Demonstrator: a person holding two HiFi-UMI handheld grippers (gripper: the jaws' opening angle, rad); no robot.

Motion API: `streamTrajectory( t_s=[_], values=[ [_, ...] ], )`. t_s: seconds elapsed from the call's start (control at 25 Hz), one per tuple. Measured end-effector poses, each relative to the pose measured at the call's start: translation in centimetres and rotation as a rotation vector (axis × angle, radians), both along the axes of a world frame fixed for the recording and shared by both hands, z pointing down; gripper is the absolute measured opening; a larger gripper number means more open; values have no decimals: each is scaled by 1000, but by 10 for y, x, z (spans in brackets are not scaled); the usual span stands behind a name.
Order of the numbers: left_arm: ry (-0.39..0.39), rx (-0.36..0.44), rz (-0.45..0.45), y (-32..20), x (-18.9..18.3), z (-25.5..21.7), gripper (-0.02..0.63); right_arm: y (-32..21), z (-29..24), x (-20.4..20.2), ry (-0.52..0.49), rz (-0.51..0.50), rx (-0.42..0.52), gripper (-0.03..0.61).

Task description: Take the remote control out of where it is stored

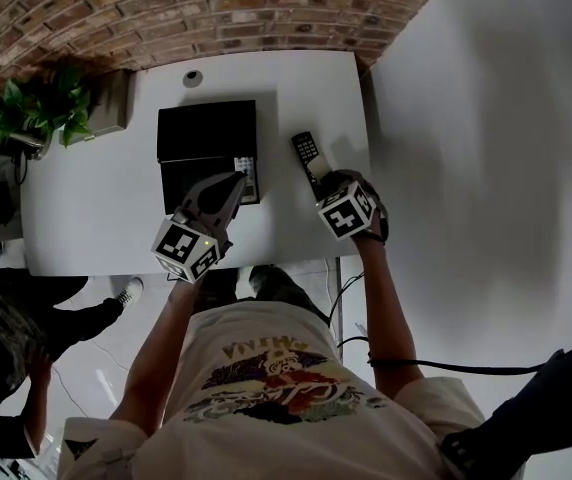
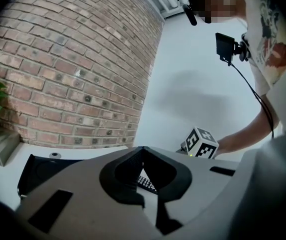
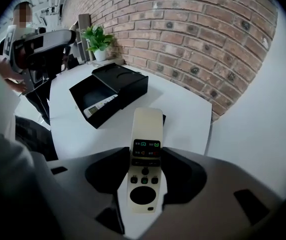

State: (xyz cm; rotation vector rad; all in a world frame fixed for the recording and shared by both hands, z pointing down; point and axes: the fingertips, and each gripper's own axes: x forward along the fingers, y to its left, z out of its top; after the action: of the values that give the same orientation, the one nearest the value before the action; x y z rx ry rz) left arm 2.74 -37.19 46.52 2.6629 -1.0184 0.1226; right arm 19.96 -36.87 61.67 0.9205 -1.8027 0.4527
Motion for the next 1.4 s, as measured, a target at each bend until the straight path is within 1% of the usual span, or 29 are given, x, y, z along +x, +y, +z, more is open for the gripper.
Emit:
streamTrajectory(
  t_s=[0.16, 0.4, 0.76, 1.04, 1.2, 1.4],
  values=[
    [5, -12, -5, -5, 6, 7, 3, -8, 12, 16, 21, 31, -16, 204],
    [17, -28, -12, -12, 10, 16, 3, -24, 33, 36, 22, 84, -30, 204],
    [-1, -56, -27, -7, -9, 27, 3, -43, 64, 48, 3, 160, -63, 204],
    [2, -73, -26, -5, -9, 34, 3, -45, 78, 50, 16, 174, -76, 204],
    [9, -75, -13, -7, 1, 37, 3, -46, 82, 53, 1, 182, -68, 204],
    [11, -85, 10, -11, 17, 44, 3, -47, 85, 53, -14, 159, -55, 204]
  ],
)
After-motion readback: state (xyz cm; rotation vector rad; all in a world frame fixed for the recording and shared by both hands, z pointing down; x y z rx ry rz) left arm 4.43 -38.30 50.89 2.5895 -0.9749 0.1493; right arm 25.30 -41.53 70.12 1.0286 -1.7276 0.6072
